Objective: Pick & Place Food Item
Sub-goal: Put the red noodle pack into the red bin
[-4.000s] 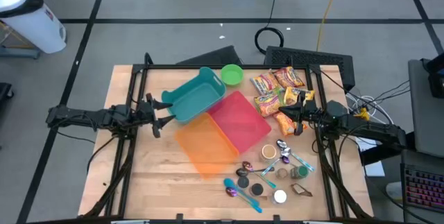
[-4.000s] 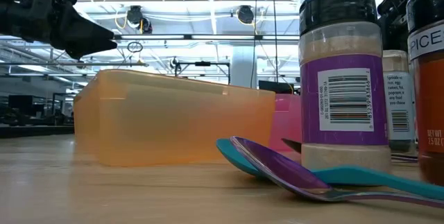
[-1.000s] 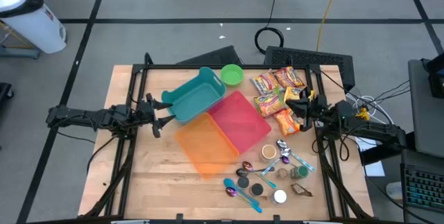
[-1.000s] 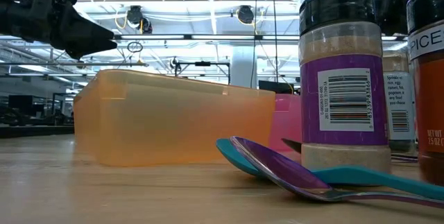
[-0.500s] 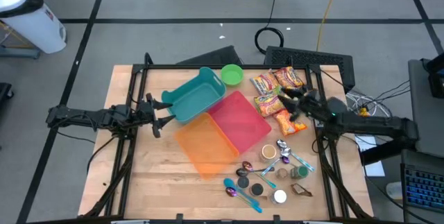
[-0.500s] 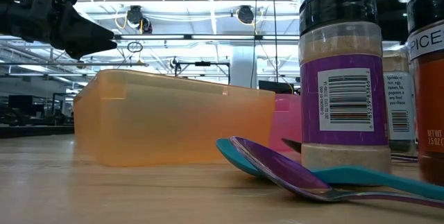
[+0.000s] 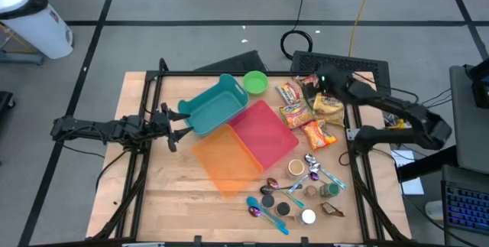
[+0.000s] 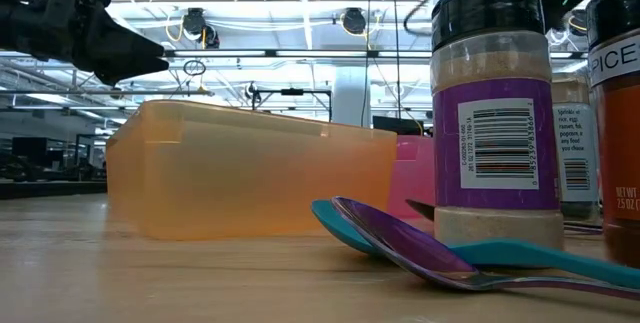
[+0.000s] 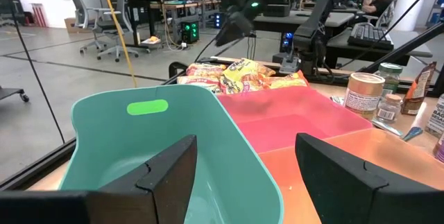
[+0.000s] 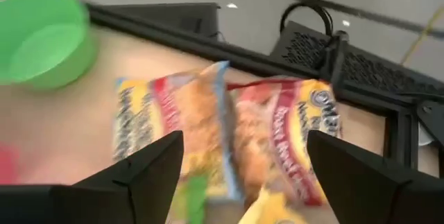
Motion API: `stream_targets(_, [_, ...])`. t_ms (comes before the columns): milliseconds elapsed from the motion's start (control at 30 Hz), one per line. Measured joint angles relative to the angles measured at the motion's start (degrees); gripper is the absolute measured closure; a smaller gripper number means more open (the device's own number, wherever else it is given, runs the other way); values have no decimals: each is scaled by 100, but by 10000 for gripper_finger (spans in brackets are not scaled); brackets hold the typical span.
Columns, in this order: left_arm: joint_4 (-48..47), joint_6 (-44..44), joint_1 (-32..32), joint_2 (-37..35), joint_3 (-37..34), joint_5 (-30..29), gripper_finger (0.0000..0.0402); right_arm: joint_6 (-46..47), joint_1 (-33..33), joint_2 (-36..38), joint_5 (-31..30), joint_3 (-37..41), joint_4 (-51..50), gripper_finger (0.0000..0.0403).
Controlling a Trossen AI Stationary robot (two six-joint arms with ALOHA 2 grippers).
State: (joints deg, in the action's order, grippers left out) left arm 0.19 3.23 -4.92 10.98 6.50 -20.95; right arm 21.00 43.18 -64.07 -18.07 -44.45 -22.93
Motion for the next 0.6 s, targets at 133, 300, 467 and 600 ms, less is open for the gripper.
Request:
stream_targets(133, [2, 0, -1, -2, 0, 0, 149, -194, 846, -623, 343, -11, 99, 123])
stream_targets(300, [0, 1, 0, -1, 0, 0, 149, -408, 1359, -1187, 489, -11, 223, 132])
stream_targets(467, [2, -1, -1, -2, 0, 0, 149, -484, 1463, -1563, 489, -11, 295, 137])
stream_targets(600, [2, 1, 1, -2, 0, 0, 149, -524, 1462, -1770, 490, -13, 489, 147])
